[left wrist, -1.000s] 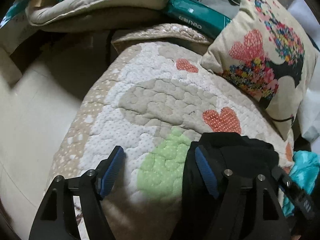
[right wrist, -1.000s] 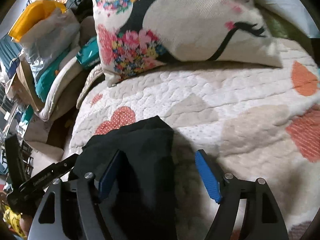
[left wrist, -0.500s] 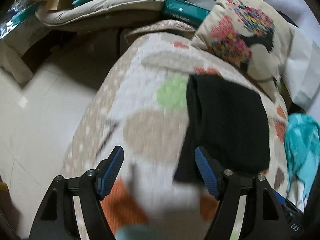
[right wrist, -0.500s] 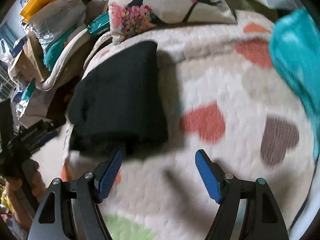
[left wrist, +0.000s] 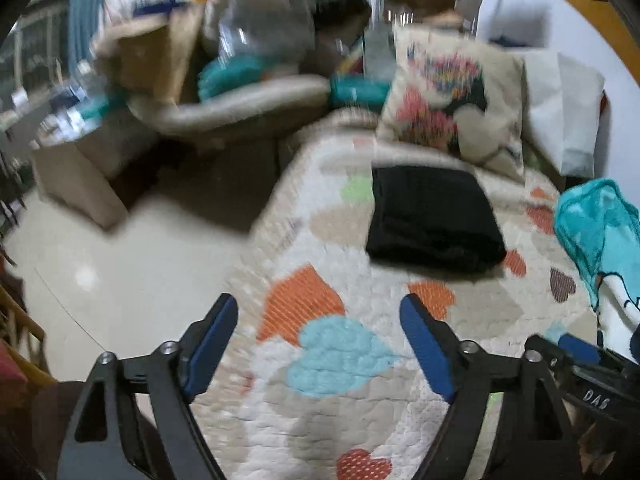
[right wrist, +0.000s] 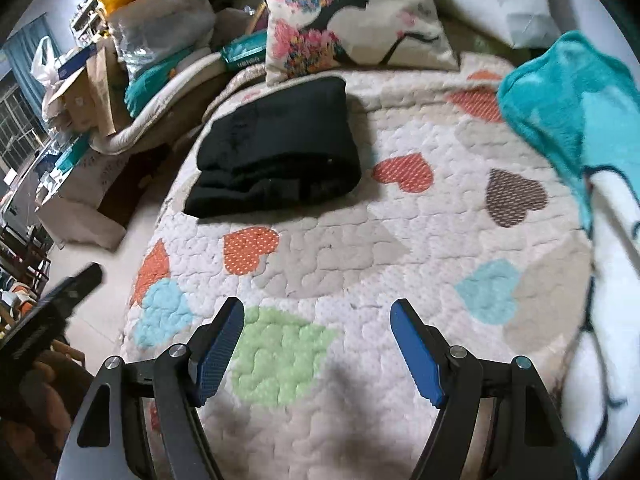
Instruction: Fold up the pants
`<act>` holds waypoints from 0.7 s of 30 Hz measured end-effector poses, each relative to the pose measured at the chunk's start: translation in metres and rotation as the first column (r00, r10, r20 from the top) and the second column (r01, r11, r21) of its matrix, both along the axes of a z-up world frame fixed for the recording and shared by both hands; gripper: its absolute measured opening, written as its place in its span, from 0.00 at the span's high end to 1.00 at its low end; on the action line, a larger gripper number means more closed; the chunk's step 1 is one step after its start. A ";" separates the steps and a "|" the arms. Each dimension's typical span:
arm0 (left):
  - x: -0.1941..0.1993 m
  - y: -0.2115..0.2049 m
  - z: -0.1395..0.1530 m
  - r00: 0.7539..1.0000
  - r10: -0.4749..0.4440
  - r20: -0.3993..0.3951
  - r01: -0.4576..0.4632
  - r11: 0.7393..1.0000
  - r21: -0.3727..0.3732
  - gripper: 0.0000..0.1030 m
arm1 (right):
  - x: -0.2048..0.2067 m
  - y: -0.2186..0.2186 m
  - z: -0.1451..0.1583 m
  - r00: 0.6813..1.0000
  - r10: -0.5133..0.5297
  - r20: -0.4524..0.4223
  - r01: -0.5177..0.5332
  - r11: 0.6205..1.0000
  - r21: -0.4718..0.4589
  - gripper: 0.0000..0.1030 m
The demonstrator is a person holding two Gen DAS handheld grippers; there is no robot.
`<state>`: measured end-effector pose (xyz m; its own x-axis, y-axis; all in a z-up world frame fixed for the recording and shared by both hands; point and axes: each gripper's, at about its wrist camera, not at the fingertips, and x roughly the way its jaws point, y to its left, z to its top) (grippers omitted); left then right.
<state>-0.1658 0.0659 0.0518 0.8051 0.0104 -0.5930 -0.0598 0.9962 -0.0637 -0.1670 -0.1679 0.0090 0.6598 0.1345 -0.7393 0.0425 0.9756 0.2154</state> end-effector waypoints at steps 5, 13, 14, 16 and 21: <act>-0.035 -0.003 0.039 0.987 0.011 0.162 -0.014 1.000 0.019 0.01 | -0.028 0.010 0.011 0.998 0.010 0.063 -0.010 1.000 -0.009 0.22; -0.056 -0.015 0.061 0.978 -0.037 0.206 0.036 0.999 0.008 0.00 | -0.049 0.028 0.020 0.991 0.061 0.121 -0.054 0.997 -0.059 0.21; -0.059 -0.018 0.061 0.978 -0.039 0.204 0.037 0.999 0.013 0.00 | -0.050 0.029 0.022 0.989 0.066 0.130 -0.057 0.996 -0.067 0.21; -0.060 -0.020 0.060 0.979 -0.044 0.198 0.041 0.999 0.020 0.00 | -0.053 0.032 0.024 0.987 0.072 0.145 -0.061 0.995 -0.083 0.21; -0.057 -0.026 0.054 0.987 -0.055 0.150 0.052 0.998 0.023 0.00 | -0.055 0.031 0.026 0.985 0.068 0.159 -0.053 0.994 -0.094 0.19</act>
